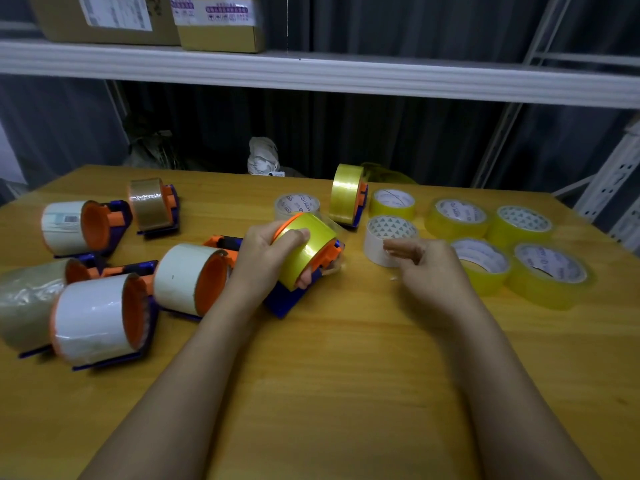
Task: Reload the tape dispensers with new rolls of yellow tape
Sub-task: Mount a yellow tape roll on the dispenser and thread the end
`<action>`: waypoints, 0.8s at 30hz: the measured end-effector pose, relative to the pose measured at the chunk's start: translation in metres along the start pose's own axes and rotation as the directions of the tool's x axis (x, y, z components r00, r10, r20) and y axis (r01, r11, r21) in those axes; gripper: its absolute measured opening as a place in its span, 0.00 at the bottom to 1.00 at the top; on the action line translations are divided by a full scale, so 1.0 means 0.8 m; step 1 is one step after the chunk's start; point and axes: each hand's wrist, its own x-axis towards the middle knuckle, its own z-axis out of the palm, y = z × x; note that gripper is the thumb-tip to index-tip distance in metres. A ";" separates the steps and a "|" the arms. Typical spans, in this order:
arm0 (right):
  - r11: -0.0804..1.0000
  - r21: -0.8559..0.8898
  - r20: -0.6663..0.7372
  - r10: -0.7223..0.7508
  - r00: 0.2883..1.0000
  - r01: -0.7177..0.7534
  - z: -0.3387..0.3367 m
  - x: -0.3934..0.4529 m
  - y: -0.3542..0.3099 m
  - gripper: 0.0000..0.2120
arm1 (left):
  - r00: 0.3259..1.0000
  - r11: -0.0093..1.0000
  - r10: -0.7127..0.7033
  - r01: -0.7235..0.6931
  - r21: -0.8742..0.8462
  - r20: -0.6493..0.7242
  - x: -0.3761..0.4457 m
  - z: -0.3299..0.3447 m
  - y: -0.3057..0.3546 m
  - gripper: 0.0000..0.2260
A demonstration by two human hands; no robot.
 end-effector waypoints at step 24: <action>0.968 -0.235 -0.157 -0.127 0.979 0.088 -0.003 -0.002 -0.009 0.13 | 0.999 0.999 -0.010 0.008 -0.038 -0.052 -0.005 0.005 0.014 0.11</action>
